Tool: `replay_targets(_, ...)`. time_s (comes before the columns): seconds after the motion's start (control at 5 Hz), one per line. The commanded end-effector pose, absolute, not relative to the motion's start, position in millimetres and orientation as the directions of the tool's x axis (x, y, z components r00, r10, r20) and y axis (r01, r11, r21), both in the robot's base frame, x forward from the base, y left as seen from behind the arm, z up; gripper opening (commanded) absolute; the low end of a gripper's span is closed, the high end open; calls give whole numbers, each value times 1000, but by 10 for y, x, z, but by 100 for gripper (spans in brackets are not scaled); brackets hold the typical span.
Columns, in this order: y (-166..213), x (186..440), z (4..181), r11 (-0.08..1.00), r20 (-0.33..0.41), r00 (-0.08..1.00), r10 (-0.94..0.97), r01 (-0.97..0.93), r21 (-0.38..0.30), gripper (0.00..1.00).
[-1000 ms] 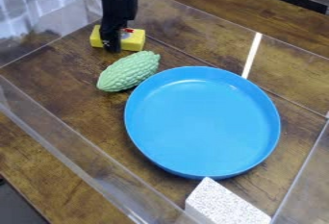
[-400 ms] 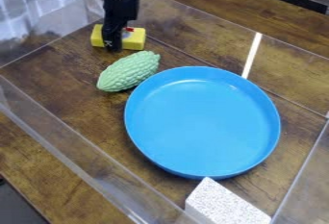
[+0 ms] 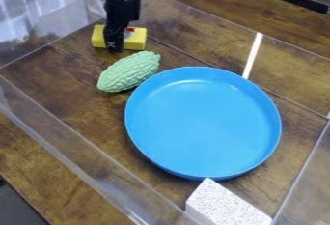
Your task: Put the yellow block in the blue tray
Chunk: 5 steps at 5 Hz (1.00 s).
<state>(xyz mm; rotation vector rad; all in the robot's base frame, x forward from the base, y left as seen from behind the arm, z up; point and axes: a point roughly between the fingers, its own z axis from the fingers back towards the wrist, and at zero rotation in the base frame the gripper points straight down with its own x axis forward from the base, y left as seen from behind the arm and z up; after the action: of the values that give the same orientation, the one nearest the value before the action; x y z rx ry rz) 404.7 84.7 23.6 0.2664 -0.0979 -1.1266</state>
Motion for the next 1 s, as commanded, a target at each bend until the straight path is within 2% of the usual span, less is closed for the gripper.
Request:
replay_targets(0.0,644,4109,438,389,-47,419,-907,874,291,0)
replay_targets(0.6,350,4079,742,469,-60,502,-863,839,278,0)
replay_targets(0.8,308,4078,802,465,-61,497,-866,843,271,0)
